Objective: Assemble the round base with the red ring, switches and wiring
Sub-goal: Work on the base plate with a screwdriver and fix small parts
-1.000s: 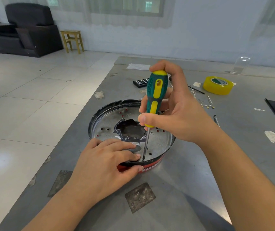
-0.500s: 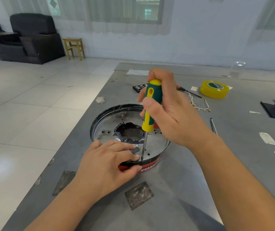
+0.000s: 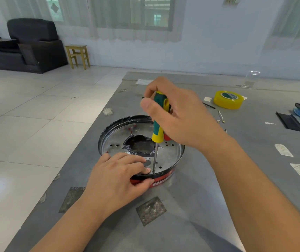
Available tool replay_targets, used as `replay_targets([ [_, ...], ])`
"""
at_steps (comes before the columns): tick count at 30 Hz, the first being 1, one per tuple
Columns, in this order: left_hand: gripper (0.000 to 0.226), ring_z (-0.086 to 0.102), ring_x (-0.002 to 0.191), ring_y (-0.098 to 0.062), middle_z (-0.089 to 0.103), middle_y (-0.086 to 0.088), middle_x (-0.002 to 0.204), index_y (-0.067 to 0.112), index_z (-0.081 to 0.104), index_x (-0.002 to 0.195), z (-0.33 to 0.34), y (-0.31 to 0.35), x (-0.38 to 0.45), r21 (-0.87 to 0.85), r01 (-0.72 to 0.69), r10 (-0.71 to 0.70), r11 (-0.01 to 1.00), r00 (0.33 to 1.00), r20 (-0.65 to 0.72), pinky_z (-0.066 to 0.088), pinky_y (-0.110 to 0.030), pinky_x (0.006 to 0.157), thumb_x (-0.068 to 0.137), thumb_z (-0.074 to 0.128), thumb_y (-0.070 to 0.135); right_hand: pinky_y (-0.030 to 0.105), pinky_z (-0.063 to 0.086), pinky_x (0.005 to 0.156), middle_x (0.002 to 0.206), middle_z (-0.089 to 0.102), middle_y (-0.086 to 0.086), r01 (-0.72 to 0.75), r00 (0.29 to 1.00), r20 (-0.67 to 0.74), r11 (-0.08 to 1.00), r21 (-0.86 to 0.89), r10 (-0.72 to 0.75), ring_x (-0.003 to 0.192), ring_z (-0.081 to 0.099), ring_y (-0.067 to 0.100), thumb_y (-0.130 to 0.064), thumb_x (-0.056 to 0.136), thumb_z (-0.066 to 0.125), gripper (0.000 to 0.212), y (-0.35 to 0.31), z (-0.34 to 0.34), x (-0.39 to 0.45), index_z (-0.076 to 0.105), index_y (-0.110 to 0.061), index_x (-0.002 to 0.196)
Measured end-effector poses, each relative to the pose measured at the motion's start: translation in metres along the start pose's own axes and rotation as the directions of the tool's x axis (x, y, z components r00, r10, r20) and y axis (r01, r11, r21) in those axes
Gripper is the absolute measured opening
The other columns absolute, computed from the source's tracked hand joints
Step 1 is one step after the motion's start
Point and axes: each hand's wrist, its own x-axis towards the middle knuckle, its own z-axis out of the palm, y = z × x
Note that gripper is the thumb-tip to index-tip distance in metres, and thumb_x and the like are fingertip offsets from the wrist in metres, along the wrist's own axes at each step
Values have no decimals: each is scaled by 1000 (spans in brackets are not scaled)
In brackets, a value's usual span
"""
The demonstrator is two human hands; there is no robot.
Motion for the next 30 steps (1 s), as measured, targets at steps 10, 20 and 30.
replay_targets([
  [10,39,72,99,-10,76,24,112,42,82,88,0,2,0,-5,-4,4,1000,1000,-25,51,-38,70,84,52,67,34,57,62,71,66,-8,-42,987,151,994,-104,57,68,65,7,-56,97,57,27,-7,-28,8,71,-33,93],
  [20,41,72,98,-9,76,23,112,40,81,88,2,1,-1,4,-15,15,1000,999,-30,50,-37,70,85,51,68,32,60,81,96,75,-12,-32,918,391,996,-86,63,84,72,5,-44,102,53,21,-18,-42,21,69,-44,115],
  [30,38,72,98,-9,76,23,111,39,81,87,2,1,-1,-7,-16,16,1000,999,-33,50,-38,69,84,55,67,30,55,99,120,71,-18,-212,863,489,969,129,124,113,66,-1,-36,95,48,37,-19,-49,20,67,-40,126],
])
